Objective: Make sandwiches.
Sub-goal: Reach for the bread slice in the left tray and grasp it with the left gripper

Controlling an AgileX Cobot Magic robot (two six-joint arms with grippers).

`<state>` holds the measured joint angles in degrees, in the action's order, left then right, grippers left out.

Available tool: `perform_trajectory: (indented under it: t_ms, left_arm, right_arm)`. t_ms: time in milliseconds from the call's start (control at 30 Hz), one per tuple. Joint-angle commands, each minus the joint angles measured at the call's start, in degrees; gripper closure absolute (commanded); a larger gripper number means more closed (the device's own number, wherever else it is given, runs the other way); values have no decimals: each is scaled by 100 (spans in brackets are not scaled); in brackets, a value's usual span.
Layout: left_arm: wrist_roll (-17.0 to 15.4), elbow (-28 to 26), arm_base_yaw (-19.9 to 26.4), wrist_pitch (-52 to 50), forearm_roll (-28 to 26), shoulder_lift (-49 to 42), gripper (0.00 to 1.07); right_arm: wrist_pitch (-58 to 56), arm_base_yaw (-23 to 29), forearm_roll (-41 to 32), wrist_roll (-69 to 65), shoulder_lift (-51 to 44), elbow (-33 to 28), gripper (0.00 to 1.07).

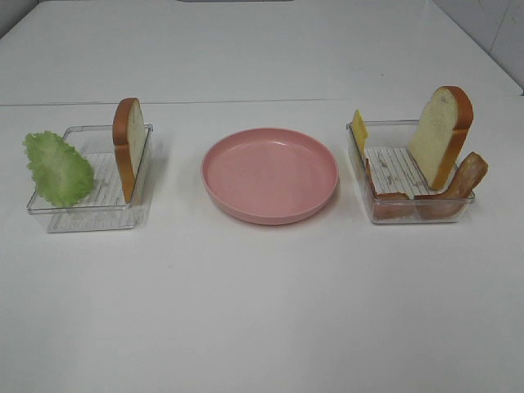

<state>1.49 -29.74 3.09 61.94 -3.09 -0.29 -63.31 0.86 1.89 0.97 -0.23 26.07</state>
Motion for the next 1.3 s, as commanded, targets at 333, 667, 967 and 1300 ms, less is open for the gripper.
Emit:
perform_trajectory:
  t_ms: [333, 667, 967, 1300]
  left_arm:
    - [-23, 17, -46, -40, -40, -74, 7]
    - [-23, 17, -46, -40, -40, 69, 7]
    - [-46, -178, -46, -407, -40, 762, 7]
    - [-149, -464, -46, -1788, -69, 2424, 7]
  right_arm:
    - [23, -11, 6, 34, -201, -6, 9]
    - [23, -11, 6, 34, -201, -6, 9]
    - [23, -11, 6, 34, -201, -6, 9]
    - [23, -11, 6, 34, -201, -6, 9]
